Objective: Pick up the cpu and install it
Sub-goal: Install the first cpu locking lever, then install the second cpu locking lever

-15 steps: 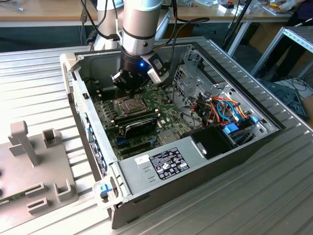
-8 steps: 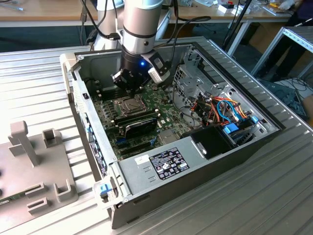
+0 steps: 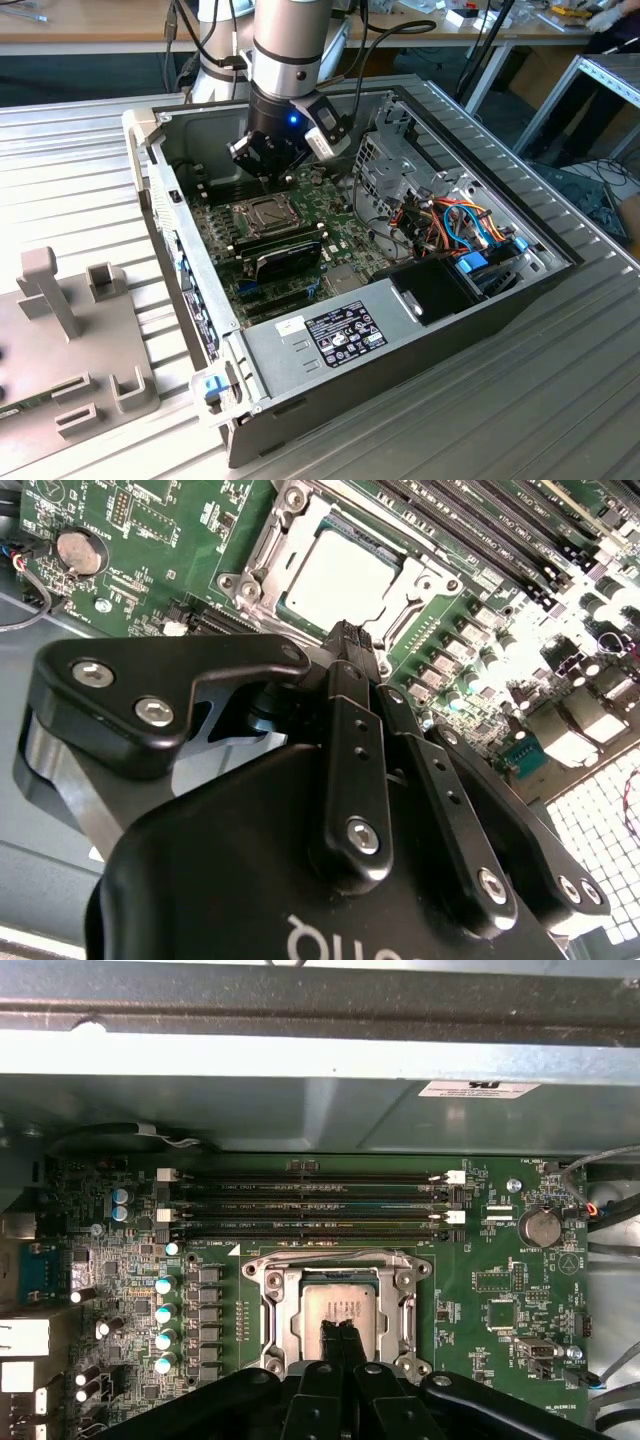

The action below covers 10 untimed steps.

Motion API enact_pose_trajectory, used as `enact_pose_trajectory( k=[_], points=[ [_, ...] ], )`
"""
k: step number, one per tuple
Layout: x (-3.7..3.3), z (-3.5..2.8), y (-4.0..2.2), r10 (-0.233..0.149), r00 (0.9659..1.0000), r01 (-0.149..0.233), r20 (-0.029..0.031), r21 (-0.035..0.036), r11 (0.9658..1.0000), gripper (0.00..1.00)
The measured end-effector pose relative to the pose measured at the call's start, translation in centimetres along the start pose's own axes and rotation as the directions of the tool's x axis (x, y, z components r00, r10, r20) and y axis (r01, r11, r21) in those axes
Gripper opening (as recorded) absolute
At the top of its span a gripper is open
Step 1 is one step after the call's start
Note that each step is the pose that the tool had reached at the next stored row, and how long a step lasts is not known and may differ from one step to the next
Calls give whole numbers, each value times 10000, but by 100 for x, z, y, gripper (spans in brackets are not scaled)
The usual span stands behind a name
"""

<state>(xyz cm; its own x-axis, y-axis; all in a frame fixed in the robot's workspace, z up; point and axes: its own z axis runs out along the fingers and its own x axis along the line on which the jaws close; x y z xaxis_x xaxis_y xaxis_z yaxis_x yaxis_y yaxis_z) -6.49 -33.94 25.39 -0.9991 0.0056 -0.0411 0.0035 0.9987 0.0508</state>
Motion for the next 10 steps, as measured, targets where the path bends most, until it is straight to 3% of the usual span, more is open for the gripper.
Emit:
enact_pose_trajectory(
  k=[5,10],
  points=[
    [1,0,0,3,10000,-3,-3,1,10000,11],
    [1,1,0,6,10000,-6,-51,-7,10000,11]
  ],
)
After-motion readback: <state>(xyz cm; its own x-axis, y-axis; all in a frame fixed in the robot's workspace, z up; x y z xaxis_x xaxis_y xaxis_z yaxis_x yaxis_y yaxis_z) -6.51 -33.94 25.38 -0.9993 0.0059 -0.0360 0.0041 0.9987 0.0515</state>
